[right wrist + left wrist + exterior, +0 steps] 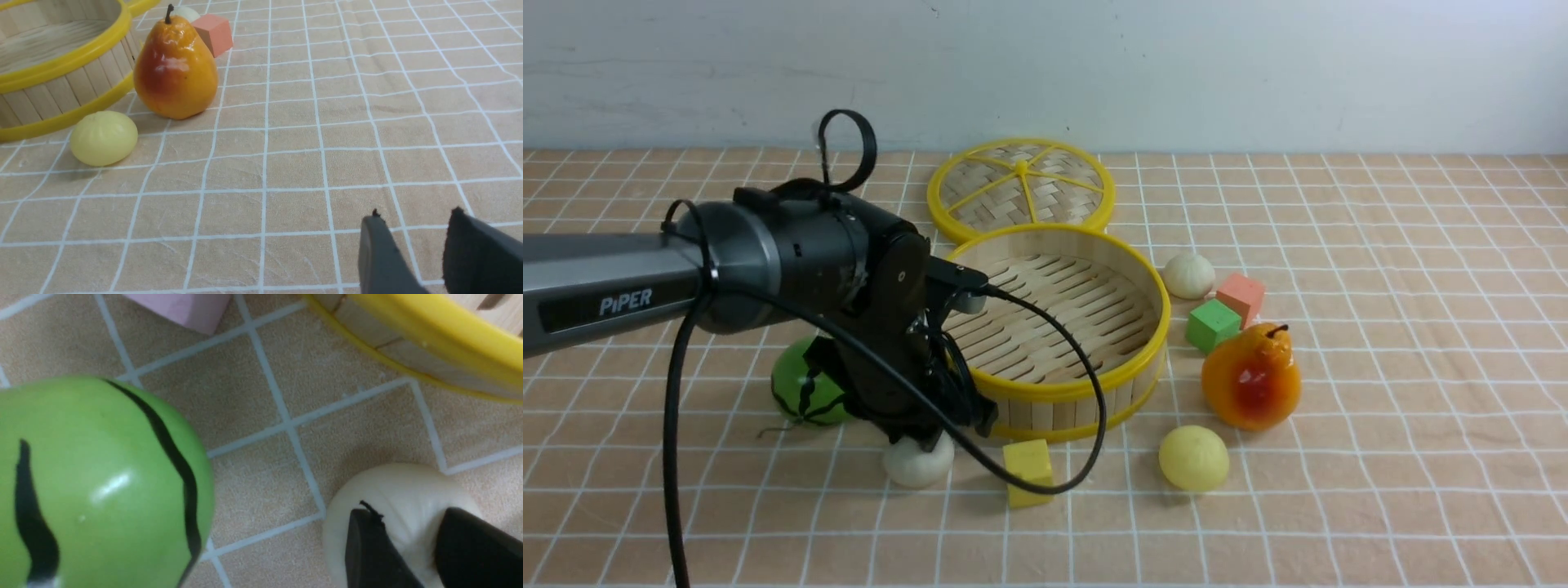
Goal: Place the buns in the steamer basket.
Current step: Use the left arm to grab a steamed stuffed bun, then use the left arm to put the steamed stuffed bun into the steamer, then use the left arm to grab a steamed stuffed bun
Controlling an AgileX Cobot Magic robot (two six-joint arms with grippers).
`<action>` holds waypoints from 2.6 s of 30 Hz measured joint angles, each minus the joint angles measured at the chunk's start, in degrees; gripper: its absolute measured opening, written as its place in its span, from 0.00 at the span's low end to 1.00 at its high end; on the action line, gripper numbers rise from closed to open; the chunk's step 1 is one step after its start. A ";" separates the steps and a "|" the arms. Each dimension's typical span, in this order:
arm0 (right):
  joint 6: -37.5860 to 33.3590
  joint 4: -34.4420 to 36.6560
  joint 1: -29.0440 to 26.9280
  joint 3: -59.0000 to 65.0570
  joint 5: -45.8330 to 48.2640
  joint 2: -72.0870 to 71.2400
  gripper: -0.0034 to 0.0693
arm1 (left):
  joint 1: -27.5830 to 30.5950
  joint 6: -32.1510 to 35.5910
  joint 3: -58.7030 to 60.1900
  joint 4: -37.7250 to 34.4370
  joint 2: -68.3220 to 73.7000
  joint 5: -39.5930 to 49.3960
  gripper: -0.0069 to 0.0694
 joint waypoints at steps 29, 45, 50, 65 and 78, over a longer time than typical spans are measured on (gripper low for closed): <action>0.00 0.00 0.00 0.00 0.00 0.00 0.38 | 0.00 16.70 -15.92 -20.85 5.54 -3.06 0.17; 0.00 0.00 0.00 0.00 0.00 0.00 0.38 | 3.79 6.24 -19.04 -6.93 -4.42 6.28 0.53; 0.00 0.00 0.00 0.00 0.00 0.00 0.38 | 11.84 5.68 -19.05 -5.30 1.35 3.95 0.35; 0.00 0.00 0.00 0.00 0.00 0.00 0.38 | 15.44 8.74 -23.23 -6.30 11.55 -8.21 0.51; 0.00 0.00 0.00 0.00 0.00 0.00 0.38 | 15.44 8.22 -26.67 -3.31 16.71 -10.18 0.51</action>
